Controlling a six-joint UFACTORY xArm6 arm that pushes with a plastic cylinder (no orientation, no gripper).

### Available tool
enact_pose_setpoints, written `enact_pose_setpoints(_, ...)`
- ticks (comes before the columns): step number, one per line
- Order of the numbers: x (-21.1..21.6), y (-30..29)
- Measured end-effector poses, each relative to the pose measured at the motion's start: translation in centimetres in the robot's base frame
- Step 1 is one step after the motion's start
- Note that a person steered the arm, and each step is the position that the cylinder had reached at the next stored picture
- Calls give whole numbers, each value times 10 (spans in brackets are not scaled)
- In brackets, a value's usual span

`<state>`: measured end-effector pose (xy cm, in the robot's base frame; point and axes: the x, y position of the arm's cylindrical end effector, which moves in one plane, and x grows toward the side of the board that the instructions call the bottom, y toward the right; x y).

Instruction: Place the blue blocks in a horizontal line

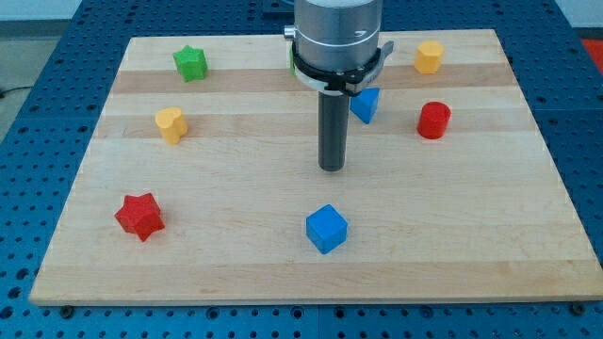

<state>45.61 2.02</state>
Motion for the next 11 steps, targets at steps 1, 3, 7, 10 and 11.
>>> enact_pose_setpoints(1, -23, -42)
enact_pose_setpoints(3, -18, -63)
enact_pose_setpoints(7, 121, -2)
enact_pose_setpoints(10, 103, 63)
enact_pose_setpoints(11, 103, 71)
